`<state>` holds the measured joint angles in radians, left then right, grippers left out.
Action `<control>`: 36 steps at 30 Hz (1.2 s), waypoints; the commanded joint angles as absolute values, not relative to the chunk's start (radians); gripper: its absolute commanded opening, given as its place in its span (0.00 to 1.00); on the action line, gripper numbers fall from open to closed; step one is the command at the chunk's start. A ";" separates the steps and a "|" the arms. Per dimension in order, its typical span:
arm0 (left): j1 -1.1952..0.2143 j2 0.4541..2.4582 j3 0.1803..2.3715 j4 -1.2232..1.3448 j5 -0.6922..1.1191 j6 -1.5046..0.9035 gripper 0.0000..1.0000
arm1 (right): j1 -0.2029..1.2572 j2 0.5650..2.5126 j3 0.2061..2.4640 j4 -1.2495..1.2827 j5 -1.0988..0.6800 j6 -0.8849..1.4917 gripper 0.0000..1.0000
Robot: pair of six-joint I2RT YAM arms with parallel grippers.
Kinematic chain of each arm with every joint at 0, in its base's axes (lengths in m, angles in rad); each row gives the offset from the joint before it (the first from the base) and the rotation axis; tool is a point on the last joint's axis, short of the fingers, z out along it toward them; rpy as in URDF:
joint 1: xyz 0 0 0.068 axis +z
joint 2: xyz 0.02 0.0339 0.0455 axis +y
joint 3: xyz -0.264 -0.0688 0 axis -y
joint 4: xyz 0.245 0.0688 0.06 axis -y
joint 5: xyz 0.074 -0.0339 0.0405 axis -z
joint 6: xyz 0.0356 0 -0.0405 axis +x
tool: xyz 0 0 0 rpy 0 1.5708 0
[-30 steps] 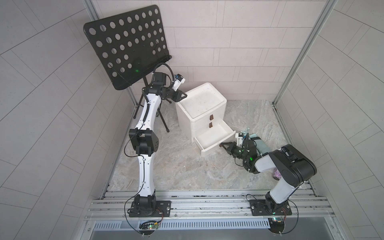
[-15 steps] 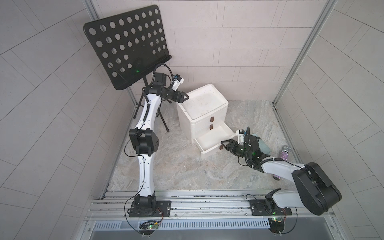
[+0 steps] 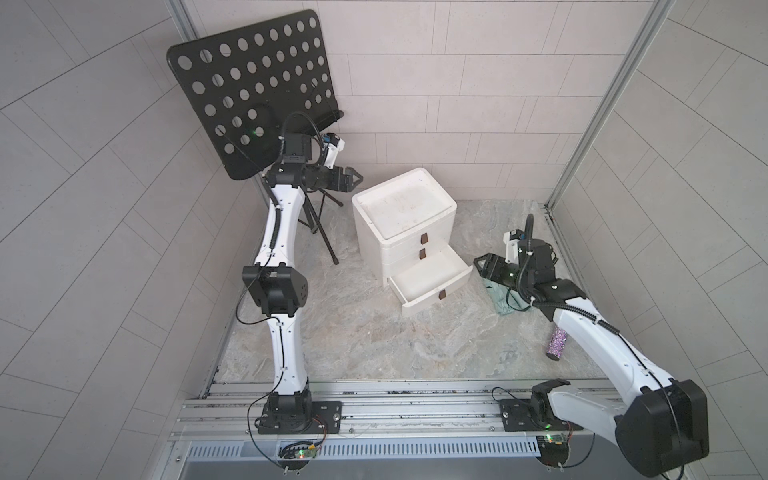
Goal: Place the umbrella in the drawer by color
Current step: Open the drawer in the storage box, then pick up the umbrella from the center of the board.
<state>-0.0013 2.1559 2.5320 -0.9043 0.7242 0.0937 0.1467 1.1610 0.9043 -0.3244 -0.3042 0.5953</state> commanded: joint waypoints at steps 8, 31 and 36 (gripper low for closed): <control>-0.010 1.723 2.090 -1.013 1.004 0.106 0.90 | 0.043 1.383 1.025 -0.627 -0.195 0.383 0.64; -0.178 1.563 1.566 -1.105 1.133 0.305 0.90 | 0.063 1.643 1.095 -0.634 -0.057 0.356 0.61; -0.184 1.558 1.536 -1.085 1.138 0.296 0.90 | 0.063 1.692 1.100 -0.631 -0.039 0.351 0.62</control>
